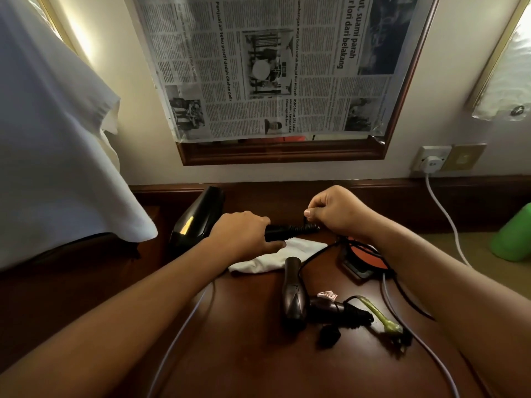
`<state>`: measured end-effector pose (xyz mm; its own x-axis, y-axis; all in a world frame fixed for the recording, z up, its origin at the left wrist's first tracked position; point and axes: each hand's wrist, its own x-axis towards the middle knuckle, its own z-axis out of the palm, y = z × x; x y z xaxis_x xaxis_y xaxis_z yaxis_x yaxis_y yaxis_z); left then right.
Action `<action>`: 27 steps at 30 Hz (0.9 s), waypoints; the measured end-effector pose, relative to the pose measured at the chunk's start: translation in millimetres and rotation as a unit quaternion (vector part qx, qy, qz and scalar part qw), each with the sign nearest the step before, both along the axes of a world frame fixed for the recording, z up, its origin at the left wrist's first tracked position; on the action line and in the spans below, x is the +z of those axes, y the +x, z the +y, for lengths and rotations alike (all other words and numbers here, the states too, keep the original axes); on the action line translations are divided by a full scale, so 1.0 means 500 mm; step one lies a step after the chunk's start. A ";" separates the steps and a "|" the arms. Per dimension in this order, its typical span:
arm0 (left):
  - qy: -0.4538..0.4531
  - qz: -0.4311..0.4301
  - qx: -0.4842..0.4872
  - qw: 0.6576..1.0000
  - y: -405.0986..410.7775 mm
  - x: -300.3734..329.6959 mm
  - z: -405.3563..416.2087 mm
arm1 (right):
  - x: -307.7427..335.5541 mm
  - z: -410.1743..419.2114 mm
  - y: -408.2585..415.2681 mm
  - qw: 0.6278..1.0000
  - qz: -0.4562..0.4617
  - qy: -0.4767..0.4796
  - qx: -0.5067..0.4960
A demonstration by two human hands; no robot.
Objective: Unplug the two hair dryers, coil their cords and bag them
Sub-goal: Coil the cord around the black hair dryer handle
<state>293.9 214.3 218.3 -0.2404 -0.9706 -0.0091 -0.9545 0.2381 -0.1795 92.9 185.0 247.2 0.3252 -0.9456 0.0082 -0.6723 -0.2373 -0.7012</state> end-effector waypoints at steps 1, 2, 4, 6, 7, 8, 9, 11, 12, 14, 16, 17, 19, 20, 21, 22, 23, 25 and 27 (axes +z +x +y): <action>-0.001 -0.001 -0.003 1.000 -0.001 -0.004 0.001 | -0.004 0.002 0.002 1.000 -0.005 -0.002 -0.006; 0.000 0.000 -0.006 1.000 -0.003 -0.007 0.001 | -0.007 0.005 0.003 1.000 -0.006 -0.004 -0.010; 0.004 0.003 -0.006 1.000 -0.005 -0.010 0.000 | -0.011 0.009 0.005 1.000 -0.003 -0.008 -0.013; 0.005 0.012 0.008 1.000 -0.004 -0.008 -0.005 | -0.013 0.015 0.004 1.000 -0.015 -0.008 -0.024; 0.003 0.020 0.018 1.000 -0.001 -0.006 -0.008 | -0.016 0.019 0.004 0.999 -0.022 -0.010 -0.030; 0.001 0.030 0.028 0.999 0.002 -0.005 -0.011 | -0.020 0.024 0.006 0.999 -0.029 -0.013 -0.036; 0.000 0.038 0.036 0.999 0.005 -0.004 -0.015 | -0.026 0.030 0.008 0.998 -0.036 -0.015 -0.041; -0.001 0.042 0.046 0.998 0.010 -0.003 -0.021 | -0.041 0.042 0.013 0.996 -0.065 -0.006 -0.060; -0.003 0.042 0.049 0.998 0.011 -0.002 -0.023 | -0.048 0.047 0.016 0.993 -0.095 0.014 -0.072; -0.011 0.040 0.053 0.998 0.015 0.000 -0.027 | -0.059 0.060 0.018 0.971 -0.205 0.088 -0.090; -0.021 0.038 0.053 0.998 0.017 0.002 -0.028 | -0.065 0.075 0.019 0.931 -0.316 0.157 -0.091; -0.025 0.036 0.054 0.998 0.017 0.002 -0.029 | -0.070 0.082 0.019 0.918 -0.345 0.175 -0.083; -0.035 0.030 0.054 0.997 0.018 0.002 -0.030 | -0.081 0.091 0.019 0.906 -0.371 0.194 -0.061; -0.039 0.028 0.053 0.997 0.019 0.002 -0.030 | -0.088 0.093 0.019 0.903 -0.377 0.201 -0.053; -0.042 0.026 0.051 0.997 0.020 0.002 -0.031 | -0.096 0.095 0.020 0.903 -0.376 0.204 -0.048; -0.046 0.024 0.050 0.997 0.021 0.002 -0.031 | -0.103 0.096 0.021 0.906 -0.368 0.205 -0.047; -0.049 0.022 0.049 0.997 0.022 0.003 -0.030 | -0.110 0.097 0.022 0.909 -0.359 0.207 -0.046; -0.057 0.021 0.048 0.997 0.022 0.006 -0.026 | -0.121 0.101 0.024 0.910 -0.348 0.221 -0.042; -0.065 0.024 0.046 0.997 0.023 0.007 -0.023 | -0.123 0.105 0.024 0.906 -0.345 0.242 -0.039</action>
